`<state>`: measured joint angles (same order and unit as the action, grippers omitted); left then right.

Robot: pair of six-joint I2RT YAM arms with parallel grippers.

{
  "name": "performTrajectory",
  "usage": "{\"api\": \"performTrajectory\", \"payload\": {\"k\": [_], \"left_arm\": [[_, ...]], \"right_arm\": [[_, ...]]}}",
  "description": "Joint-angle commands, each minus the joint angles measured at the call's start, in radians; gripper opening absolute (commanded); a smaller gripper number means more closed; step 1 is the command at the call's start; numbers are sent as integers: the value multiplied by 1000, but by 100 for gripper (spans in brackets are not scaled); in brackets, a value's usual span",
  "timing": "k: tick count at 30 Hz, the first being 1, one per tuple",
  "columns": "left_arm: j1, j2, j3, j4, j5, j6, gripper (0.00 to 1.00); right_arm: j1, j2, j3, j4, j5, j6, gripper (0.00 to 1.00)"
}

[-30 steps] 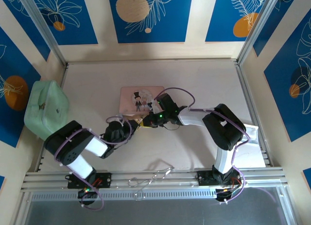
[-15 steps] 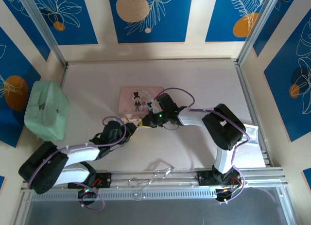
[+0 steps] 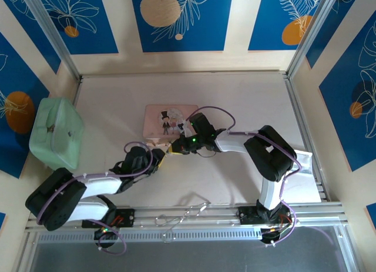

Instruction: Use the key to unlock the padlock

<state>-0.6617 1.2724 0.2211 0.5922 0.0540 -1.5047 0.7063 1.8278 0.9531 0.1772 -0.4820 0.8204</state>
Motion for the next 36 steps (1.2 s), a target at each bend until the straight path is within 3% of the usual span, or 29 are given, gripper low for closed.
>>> {"api": "performTrajectory", "payload": {"k": [1, 14, 17, 20, 23, 26, 29, 33, 36], "left_arm": [[-17, 14, 29, 23, 15, -21, 32], [-28, 193, -8, 362, 2, -114, 23], [-27, 173, -17, 350, -14, -111, 22], [-27, 69, -35, 211, -42, -74, 17], [-24, -119, -42, -35, -74, -1, 16], [-16, -373, 19, -456, -131, 107, 25], [18, -552, 63, -728, -164, 172, 36], [110, -656, 25, -791, -80, 168, 36], [147, -644, 21, -777, -26, 203, 39]], "right_arm": [[7, 59, -31, -68, -76, 92, 0], [10, 70, -22, -67, -75, 94, 0], [10, 58, -22, -89, -53, 90, 0], [18, 2, -17, -204, 95, 80, 3], [56, -75, 8, -351, 309, 80, 22], [125, -151, 6, -400, 529, 147, 33], [197, -193, -31, -343, 694, 221, 42], [256, -102, 26, -355, 791, 265, 44], [225, -33, 69, -341, 704, 255, 47]]}}
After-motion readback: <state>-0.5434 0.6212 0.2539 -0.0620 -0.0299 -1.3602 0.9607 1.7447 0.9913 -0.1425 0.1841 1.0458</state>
